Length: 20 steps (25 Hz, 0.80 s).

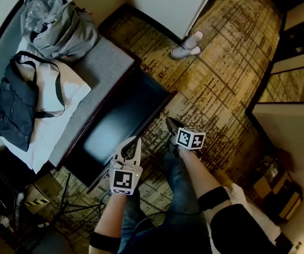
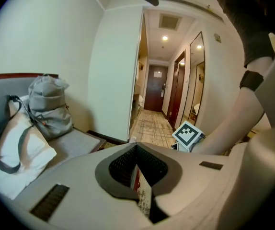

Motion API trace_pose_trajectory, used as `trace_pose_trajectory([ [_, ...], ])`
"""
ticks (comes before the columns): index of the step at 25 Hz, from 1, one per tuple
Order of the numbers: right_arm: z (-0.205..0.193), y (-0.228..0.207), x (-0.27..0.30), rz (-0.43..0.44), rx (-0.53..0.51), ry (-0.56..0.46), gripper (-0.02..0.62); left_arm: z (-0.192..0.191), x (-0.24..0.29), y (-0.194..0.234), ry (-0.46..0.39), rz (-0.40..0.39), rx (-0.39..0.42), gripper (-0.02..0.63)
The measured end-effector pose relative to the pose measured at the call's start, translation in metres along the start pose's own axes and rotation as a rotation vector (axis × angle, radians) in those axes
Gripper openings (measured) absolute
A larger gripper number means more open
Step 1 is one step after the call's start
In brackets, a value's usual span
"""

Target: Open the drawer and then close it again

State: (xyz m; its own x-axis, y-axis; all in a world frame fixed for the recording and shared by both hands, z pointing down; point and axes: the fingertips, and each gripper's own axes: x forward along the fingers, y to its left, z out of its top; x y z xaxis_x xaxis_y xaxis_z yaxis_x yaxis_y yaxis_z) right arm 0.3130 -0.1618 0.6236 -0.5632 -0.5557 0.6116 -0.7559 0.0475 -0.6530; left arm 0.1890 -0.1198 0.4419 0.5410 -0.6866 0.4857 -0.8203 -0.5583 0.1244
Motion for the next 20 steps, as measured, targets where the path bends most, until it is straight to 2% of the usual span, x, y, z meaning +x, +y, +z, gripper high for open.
trace_pose_trajectory([
  [2, 0.032, 0.037, -0.028, 0.017, -0.100, -0.033, 0.000, 0.028, -0.022, -0.003, -0.012, 0.012, -0.008, 0.003],
  [5, 0.073, 0.100, -0.057, 0.059, -0.253, -0.082, 0.000, 0.061, -0.053, 0.003, -0.057, 0.026, 0.024, 0.003],
  [8, 0.106, 0.174, -0.074, 0.131, -0.426, -0.098, 0.000, 0.091, -0.090, 0.023, -0.085, 0.120, -0.052, 0.003],
  [10, 0.124, 0.231, -0.088, 0.191, -0.534, -0.110, 0.000, 0.110, -0.120, 0.037, -0.104, 0.172, -0.041, 0.003],
  [13, 0.128, 0.306, -0.116, 0.247, -0.657, -0.122, 0.000, 0.129, -0.171, 0.053, -0.121, 0.208, 0.004, 0.003],
  [17, 0.124, 0.392, -0.128, 0.347, -0.807, -0.118, 0.000, 0.150, -0.237, 0.087, -0.148, 0.336, -0.048, 0.003],
  [20, 0.111, 0.448, -0.136, 0.422, -0.866, -0.119, 0.000, 0.154, -0.283, 0.107, -0.162, 0.416, -0.075, 0.003],
])
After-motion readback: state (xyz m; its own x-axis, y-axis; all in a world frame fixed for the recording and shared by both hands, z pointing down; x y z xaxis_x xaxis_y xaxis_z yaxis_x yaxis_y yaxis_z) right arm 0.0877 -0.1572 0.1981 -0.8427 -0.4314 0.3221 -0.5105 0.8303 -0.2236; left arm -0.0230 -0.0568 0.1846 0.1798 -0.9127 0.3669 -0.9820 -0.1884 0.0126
